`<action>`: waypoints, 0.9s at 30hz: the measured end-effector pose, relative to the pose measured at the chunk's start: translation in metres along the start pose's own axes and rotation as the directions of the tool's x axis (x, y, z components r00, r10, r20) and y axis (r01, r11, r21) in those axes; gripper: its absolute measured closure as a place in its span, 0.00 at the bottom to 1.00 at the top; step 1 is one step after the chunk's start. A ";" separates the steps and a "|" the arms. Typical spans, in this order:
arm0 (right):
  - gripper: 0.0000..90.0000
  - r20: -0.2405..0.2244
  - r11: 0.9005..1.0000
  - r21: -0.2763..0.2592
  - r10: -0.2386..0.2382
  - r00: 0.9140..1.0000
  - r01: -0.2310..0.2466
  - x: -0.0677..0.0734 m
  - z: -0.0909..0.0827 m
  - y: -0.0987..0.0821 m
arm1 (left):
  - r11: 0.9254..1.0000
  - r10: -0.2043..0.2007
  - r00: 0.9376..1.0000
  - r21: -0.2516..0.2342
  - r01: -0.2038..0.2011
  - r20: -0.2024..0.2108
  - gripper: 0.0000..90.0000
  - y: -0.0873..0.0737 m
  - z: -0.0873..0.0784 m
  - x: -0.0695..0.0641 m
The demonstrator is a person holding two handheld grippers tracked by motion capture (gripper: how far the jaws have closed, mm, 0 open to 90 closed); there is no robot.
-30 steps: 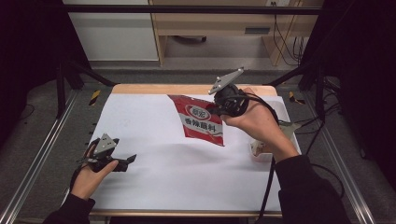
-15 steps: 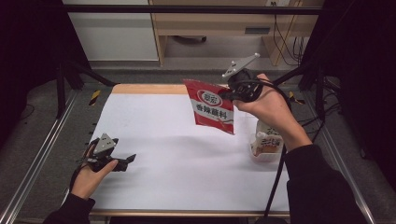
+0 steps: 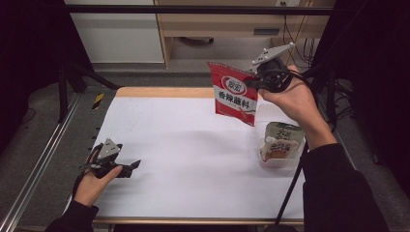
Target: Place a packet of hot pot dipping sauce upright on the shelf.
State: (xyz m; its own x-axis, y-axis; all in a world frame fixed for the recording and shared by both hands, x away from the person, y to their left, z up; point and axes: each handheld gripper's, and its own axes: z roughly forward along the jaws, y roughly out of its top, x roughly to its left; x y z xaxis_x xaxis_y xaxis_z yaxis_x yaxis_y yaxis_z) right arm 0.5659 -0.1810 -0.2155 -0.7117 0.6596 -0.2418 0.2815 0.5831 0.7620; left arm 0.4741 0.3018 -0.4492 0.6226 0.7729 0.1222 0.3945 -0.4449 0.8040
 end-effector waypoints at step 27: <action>1.00 0.102 0.995 -0.037 0.100 0.990 -0.097 -0.041 -0.007 -0.035 | 1.000 -0.005 1.000 0.012 0.005 0.000 0.07 -0.002 0.002 0.001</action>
State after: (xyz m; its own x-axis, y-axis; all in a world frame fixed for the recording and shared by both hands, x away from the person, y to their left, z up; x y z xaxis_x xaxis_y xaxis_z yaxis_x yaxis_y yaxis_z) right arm 0.5811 -0.2317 -0.2281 -0.6109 0.7593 -0.2240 0.3249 0.4985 0.8037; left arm 0.4755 0.3030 -0.4519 0.6205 0.7752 0.1188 0.4056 -0.4468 0.7974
